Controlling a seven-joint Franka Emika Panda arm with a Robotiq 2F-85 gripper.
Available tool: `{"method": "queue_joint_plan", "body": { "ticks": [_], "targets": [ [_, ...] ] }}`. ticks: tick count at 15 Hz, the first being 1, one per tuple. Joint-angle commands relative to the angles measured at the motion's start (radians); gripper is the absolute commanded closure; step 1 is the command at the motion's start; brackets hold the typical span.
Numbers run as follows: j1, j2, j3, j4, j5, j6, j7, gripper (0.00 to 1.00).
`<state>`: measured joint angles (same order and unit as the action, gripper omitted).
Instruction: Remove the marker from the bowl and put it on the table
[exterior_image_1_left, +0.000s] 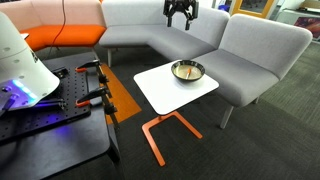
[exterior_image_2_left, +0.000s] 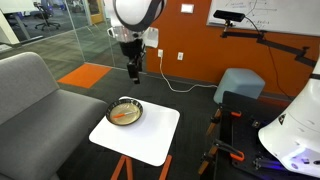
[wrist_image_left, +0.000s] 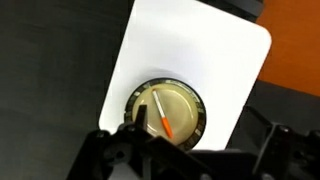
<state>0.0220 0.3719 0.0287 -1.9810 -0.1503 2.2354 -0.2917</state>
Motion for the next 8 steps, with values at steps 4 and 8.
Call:
{"method": "queue_joint_plan", "body": {
  "ticks": [4, 8],
  "targets": [
    [-0.005, 0.297, 0.036, 0.302, 0.005, -0.002, -0.042, 0.0],
    [-0.008, 0.352, 0.042, 0.332, 0.003, 0.011, -0.058, 0.0]
  ]
}}
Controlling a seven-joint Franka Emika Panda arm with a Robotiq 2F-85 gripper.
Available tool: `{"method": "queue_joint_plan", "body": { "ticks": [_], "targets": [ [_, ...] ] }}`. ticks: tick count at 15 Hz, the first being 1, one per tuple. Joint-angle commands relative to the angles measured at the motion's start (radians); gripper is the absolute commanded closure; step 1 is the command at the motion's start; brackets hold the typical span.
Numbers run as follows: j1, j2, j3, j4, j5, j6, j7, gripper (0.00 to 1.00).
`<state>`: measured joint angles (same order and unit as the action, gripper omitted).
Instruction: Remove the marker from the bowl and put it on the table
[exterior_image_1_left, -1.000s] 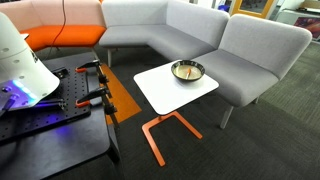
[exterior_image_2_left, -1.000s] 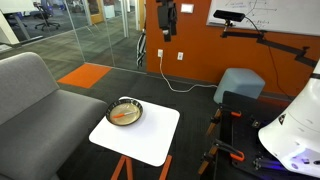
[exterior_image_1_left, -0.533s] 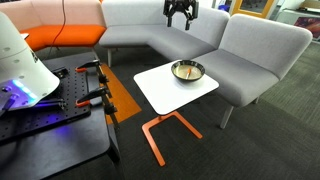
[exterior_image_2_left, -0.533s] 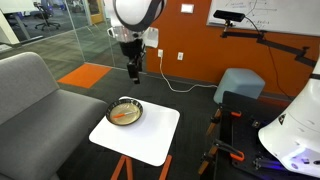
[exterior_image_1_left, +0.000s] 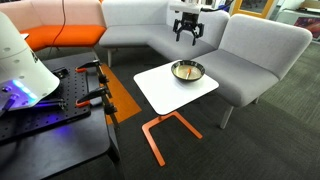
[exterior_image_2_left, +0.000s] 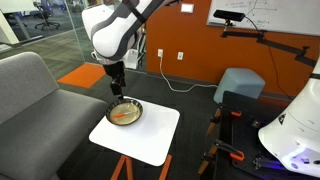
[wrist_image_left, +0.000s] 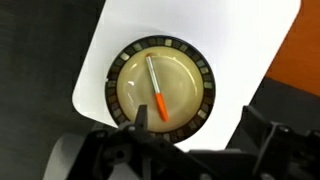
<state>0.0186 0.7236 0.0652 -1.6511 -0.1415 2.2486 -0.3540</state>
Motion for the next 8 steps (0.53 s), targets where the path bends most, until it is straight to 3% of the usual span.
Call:
{"method": "queue_joint_plan", "body": {
  "ticks": [1, 5, 8],
  "targets": [
    [-0.009, 0.024, 0.013, 0.029, 0.0, -0.018, -0.011, 0.0],
    [-0.013, 0.037, 0.02, 0.061, 0.003, -0.041, -0.015, 0.0],
    [-0.018, 0.056, 0.011, 0.043, -0.047, 0.05, -0.073, 0.0]
  ]
}}
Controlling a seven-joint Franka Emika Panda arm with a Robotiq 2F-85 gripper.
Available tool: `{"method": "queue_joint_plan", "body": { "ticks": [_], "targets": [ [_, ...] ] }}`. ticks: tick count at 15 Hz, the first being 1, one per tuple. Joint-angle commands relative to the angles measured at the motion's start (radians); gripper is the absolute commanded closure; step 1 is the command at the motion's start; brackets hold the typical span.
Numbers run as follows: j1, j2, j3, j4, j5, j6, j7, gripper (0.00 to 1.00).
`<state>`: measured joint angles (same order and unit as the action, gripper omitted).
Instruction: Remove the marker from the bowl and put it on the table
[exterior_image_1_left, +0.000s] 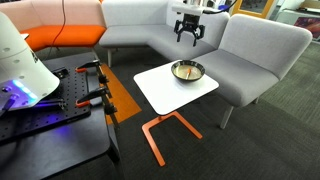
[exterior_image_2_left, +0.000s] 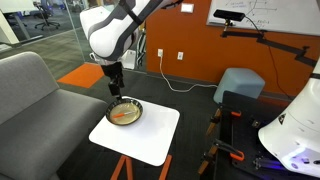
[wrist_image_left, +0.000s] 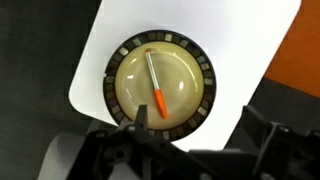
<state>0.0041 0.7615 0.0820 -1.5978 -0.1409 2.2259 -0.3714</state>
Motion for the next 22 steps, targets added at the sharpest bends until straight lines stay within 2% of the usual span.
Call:
{"method": "queue_joint_plan", "body": {
  "ticks": [1, 4, 9, 14, 16, 17, 19, 21, 22],
  "targets": [
    [-0.008, 0.039, -0.004, -0.005, -0.072, 0.111, -0.095, 0.0],
    [-0.043, 0.122, 0.017, 0.036, -0.093, 0.159, -0.196, 0.0],
    [-0.082, 0.254, 0.049, 0.144, -0.077, 0.138, -0.304, 0.0],
    [-0.065, 0.38, 0.052, 0.301, -0.082, 0.065, -0.326, 0.02],
    [-0.052, 0.425, 0.044, 0.362, -0.083, 0.029, -0.316, 0.15],
    [-0.048, 0.446, 0.04, 0.39, -0.083, 0.013, -0.31, 0.25],
    [-0.043, 0.487, 0.036, 0.448, -0.082, -0.027, -0.31, 0.35],
    [-0.041, 0.519, 0.039, 0.493, -0.079, -0.056, -0.316, 0.58],
    [-0.039, 0.531, 0.04, 0.511, -0.077, -0.064, -0.315, 0.62]
  ]
}}
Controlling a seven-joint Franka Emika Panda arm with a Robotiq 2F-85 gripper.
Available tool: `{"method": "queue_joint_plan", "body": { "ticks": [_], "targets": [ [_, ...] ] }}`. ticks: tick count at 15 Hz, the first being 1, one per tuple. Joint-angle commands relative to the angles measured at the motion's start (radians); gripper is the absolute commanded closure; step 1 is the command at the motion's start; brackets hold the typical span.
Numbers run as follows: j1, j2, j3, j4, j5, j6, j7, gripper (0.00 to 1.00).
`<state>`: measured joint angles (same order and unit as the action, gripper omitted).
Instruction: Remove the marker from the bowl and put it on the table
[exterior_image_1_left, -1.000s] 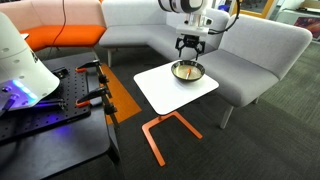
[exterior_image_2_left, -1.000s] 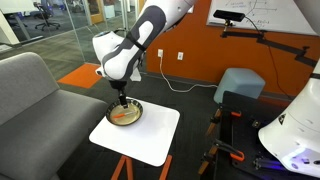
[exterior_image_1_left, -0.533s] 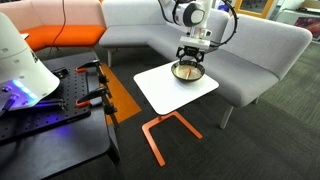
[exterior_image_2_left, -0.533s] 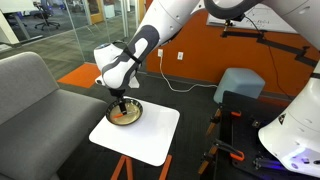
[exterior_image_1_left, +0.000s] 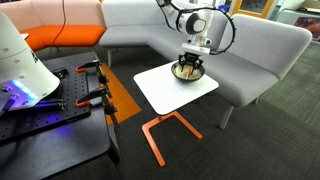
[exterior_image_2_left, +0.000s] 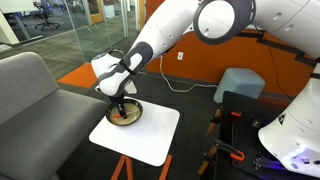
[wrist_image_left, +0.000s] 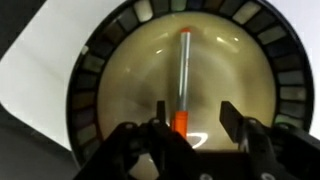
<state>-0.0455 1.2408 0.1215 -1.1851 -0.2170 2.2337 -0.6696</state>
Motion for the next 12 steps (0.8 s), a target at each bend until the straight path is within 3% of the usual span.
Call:
{"method": "queue_joint_plan", "body": {
  "ticks": [1, 5, 12],
  "targets": [
    [0.014, 0.064, -0.002, 0.118, -0.002, -0.078, -0.015, 0.68],
    [0.019, 0.074, -0.005, 0.155, 0.003, -0.076, 0.0, 0.99],
    [-0.028, -0.051, 0.018, 0.067, 0.023, -0.128, -0.02, 0.96]
  ]
}}
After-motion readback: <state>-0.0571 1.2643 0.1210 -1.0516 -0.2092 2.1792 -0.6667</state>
